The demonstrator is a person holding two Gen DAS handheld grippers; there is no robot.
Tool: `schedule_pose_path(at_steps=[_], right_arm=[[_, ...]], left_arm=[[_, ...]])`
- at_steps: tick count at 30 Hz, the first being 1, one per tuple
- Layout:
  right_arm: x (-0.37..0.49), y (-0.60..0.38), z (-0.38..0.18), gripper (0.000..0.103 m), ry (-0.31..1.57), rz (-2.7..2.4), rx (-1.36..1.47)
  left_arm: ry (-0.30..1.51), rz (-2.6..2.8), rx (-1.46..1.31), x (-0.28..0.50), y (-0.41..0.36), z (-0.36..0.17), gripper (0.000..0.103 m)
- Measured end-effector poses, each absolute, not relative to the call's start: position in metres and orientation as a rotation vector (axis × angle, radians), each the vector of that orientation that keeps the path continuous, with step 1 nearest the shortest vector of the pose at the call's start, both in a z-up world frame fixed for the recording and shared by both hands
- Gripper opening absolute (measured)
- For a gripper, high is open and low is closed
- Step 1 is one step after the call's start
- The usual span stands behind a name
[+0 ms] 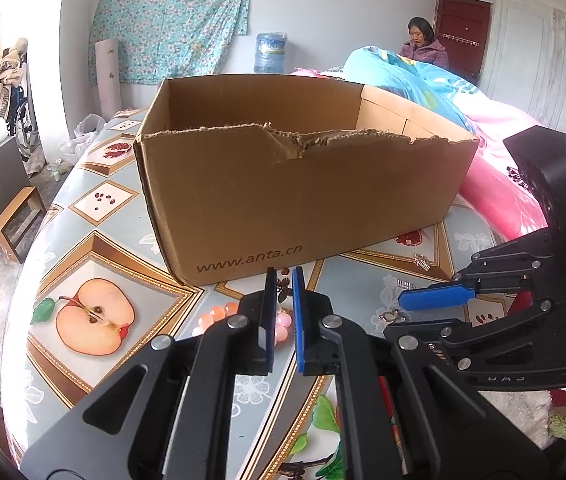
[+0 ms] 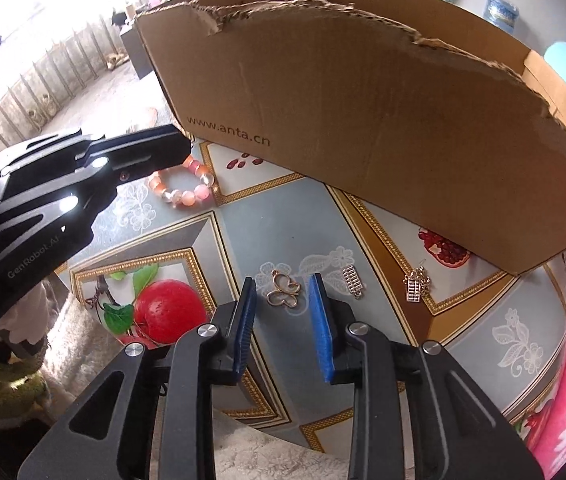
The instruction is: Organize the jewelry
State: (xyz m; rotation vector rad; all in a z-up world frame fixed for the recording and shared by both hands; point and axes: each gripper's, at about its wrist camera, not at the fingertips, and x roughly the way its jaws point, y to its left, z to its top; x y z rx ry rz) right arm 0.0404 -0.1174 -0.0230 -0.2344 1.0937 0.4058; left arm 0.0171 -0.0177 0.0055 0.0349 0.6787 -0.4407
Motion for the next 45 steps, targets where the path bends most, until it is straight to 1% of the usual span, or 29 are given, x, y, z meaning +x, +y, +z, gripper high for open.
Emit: schedule_pose_path(at_steps=[1,2,4,5,13,18,27,33,39,42,45], right_arm=[[0.041,-0.114,-0.022,0.026,1.103,0.409,-0.251],[0.04,-0.111,-0.021,0.023,1.113,0.417,-0.258],[0.044,-0.107,-0.019,0.014,1.134,0.433,-0.274],[0.046,-0.103,-0.018,0.014,1.143,0.431,-0.275],[0.06,-0.102,-0.014,0.013,1.171,0.435,-0.213],[0.059,-0.12,-0.017,0.013,1.171,0.433,-0.184],[0.053,-0.15,-0.004,0.013,1.131,0.43,-0.128],[0.039,-0.168,0.035,0.013,1.039,0.442,-0.084],[0.031,-0.184,0.098,0.014,0.889,0.486,-0.042],[0.037,-0.198,0.124,0.014,0.814,0.506,-0.023],[0.058,-0.205,0.138,0.014,0.78,0.507,-0.033]], left_arm=[[0.678,-0.441,0.033,0.017,-0.018,0.006,0.007],[0.676,-0.441,0.033,0.017,-0.018,0.006,0.007],[0.674,-0.442,0.031,0.018,-0.018,0.006,0.007],[0.672,-0.443,0.03,0.018,-0.019,0.007,0.007],[0.666,-0.444,0.025,0.016,-0.017,0.008,0.007],[0.664,-0.442,0.028,0.015,-0.015,0.01,0.007],[0.632,-0.452,0.034,0.005,-0.013,0.02,0.007],[0.58,-0.49,0.043,-0.009,-0.013,0.045,0.007],[0.484,-0.548,0.023,-0.018,-0.011,0.096,0.007],[0.444,-0.588,0.019,-0.009,-0.014,0.121,0.007],[0.466,-0.601,0.035,0.016,-0.022,0.135,0.007]])
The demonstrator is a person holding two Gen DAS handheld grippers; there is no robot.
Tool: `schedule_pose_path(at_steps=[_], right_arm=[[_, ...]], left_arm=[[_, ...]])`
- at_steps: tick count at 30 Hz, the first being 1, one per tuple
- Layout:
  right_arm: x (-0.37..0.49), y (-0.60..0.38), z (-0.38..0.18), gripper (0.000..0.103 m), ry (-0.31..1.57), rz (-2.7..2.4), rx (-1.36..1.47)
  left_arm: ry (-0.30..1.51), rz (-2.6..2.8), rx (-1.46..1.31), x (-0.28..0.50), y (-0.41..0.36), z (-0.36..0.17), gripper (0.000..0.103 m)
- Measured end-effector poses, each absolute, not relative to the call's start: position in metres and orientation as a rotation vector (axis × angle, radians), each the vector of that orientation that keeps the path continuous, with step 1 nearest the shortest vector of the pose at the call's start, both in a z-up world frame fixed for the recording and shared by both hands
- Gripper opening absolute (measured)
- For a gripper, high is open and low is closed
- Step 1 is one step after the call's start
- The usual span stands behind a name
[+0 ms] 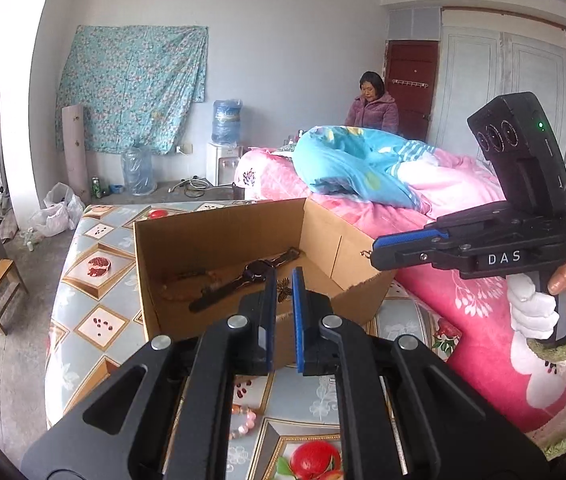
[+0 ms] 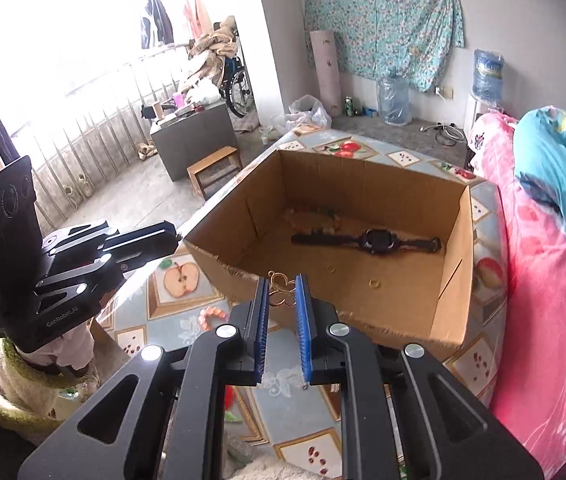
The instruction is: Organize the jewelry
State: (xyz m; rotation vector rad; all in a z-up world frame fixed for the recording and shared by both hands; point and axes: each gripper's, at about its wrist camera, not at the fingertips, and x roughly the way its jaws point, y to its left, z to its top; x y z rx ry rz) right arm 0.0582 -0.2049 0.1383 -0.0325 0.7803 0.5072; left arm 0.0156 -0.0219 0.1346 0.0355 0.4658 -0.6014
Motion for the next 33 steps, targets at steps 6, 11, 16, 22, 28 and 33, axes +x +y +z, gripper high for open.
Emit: schedule_pose_path(at_steps=[6,11,16,22,28,33], right_arm=[[0.137,-0.211,0.115,0.014,0.935,0.553,0.002],[0.184,-0.202,0.082,0.014,1.078,0.548,-0.021],[0.199,-0.202,0.059,0.014,1.154,0.56,-0.009],[0.195,-0.216,0.059,0.015,1.136,0.572,0.061],[0.179,-0.233,0.082,0.015,1.032,0.569,0.112],[0.137,-0.25,0.115,0.015,0.871,0.571,0.152]], left_arm=[[0.672,-0.582,0.077,0.094,-0.048,0.119,0.007],[0.835,-0.53,0.096,0.144,-0.057,0.087,0.007],[0.893,-0.499,0.111,0.161,-0.063,0.071,0.021],[0.892,-0.479,0.088,0.165,-0.058,0.069,0.026],[0.816,-0.466,0.045,0.149,-0.043,0.088,0.026],[0.684,-0.489,0.001,0.107,-0.021,0.115,0.029]])
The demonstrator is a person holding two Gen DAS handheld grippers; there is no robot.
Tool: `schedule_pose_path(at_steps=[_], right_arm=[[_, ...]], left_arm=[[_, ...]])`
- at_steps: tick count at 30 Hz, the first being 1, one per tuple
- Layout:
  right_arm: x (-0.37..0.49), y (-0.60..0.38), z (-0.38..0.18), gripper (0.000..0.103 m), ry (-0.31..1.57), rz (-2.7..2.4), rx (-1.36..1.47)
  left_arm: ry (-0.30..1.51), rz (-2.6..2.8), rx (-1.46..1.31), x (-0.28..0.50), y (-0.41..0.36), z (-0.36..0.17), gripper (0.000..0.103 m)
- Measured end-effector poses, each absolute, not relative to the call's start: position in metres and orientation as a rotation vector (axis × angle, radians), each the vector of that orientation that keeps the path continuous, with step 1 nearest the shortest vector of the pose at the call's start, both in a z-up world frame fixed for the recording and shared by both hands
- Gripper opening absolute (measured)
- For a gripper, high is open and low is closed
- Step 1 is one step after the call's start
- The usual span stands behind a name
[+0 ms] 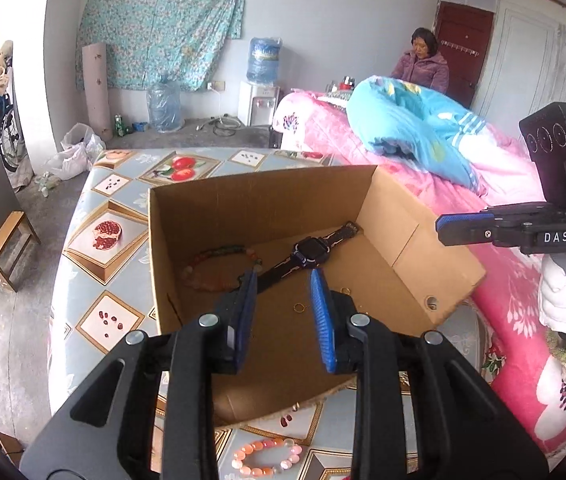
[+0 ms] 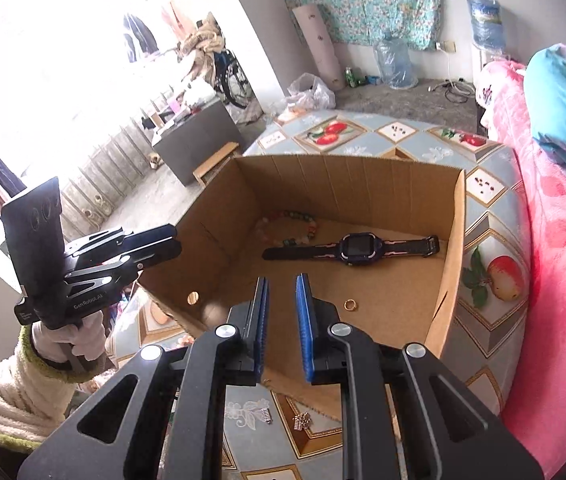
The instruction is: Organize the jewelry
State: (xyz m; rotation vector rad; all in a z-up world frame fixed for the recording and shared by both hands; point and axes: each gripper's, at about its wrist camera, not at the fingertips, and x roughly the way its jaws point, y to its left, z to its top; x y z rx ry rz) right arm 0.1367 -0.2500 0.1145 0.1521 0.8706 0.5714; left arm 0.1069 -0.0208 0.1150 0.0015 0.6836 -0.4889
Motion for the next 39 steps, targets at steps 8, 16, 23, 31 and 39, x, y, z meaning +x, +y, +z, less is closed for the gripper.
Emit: schedule_pose_path(at_steps=[8,16,23,31,39], right_arm=[[0.042,-0.259,0.112,0.025,0.738,0.584,0.174],[0.016,-0.252,0.032,0.029,0.934,0.506,0.313],[0.017,-0.241,0.005,0.029,1.002,0.451,0.354],[0.018,-0.231,0.0,0.029,0.984,0.411,0.295],[0.031,-0.205,-0.012,0.029,0.977,0.396,0.203]], left_arm=[[0.562,-0.559,-0.045,0.021,0.007,0.12,0.045],[0.745,-0.496,-0.047,0.003,-0.006,0.045,0.046],[0.832,-0.488,-0.029,0.029,-0.011,0.001,0.046],[0.884,-0.494,-0.047,0.025,-0.013,-0.02,0.046],[0.88,-0.486,-0.03,0.018,-0.019,-0.019,0.046]])
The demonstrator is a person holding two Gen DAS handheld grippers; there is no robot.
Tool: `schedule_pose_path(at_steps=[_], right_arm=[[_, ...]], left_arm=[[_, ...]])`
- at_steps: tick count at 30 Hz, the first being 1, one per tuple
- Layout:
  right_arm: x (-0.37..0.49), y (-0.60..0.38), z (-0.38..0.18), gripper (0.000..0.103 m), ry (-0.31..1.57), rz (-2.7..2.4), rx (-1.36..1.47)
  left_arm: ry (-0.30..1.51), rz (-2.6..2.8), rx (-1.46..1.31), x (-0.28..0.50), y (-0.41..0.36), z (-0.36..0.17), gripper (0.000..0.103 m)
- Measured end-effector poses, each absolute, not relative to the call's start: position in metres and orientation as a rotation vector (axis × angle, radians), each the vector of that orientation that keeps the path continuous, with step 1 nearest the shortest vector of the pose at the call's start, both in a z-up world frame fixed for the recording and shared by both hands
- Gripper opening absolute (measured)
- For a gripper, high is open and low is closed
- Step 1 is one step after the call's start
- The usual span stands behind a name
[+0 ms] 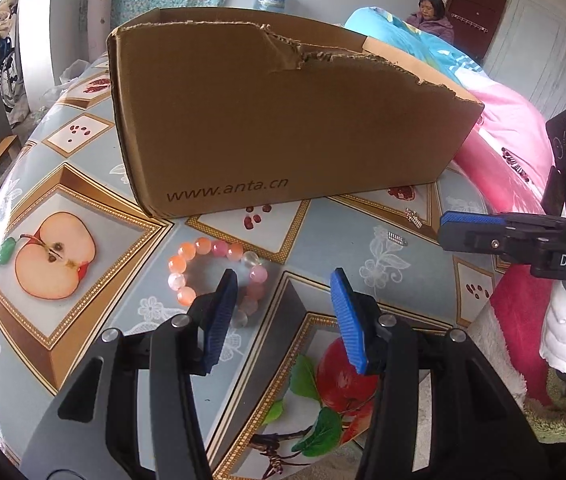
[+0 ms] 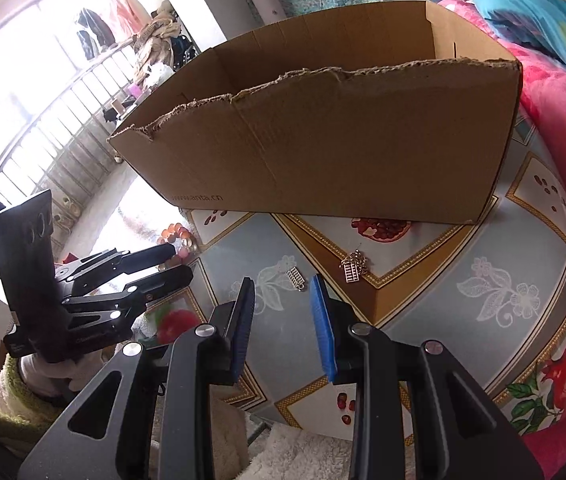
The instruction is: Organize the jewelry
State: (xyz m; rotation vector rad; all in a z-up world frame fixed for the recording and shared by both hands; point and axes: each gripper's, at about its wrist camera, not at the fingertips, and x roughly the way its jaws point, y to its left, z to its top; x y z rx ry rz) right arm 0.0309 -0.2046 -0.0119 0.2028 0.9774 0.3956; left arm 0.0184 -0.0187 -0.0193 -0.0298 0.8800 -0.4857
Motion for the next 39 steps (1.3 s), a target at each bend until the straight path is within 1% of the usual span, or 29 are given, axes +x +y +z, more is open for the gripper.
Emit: schedule_pose_path(at_steps=[7,14,19,20,21,24,29,36,39], right_arm=[[0.032,-0.212,-0.006,0.028,0.939,0.291,0.141],[0.046,-0.195,-0.013,0.023,0.933,0.227,0.009],[0.054,-0.196,-0.024,0.023,0.942,0.215,-0.03],[0.056,-0.195,-0.026,0.021,0.951,0.213,-0.035],[0.06,-0.194,-0.03,0.015,0.966,0.207,-0.038],[0.065,-0.201,-0.031,0.007,0.977,0.216,0.023],[0.065,-0.231,-0.027,0.007,0.978,0.26,0.238],[0.061,-0.263,-0.013,0.007,0.936,0.332,0.455],[0.06,-0.271,-0.014,0.007,0.936,0.391,0.575]], left_arm=[[0.807,-0.52,-0.013,0.01,-0.033,-0.006,0.046],[0.797,-0.556,0.024,0.003,-0.049,-0.006,0.046],[0.793,-0.577,0.035,0.001,-0.055,-0.006,0.046],[0.794,-0.579,0.036,0.0,-0.055,-0.006,0.046],[0.795,-0.581,0.037,0.001,-0.056,-0.007,0.046],[0.797,-0.584,0.041,0.0,-0.058,-0.009,0.046],[0.788,-0.596,0.044,0.001,-0.06,-0.007,0.046],[0.786,-0.609,0.048,0.001,-0.065,-0.008,0.046],[0.788,-0.615,0.052,0.0,-0.068,-0.009,0.046]])
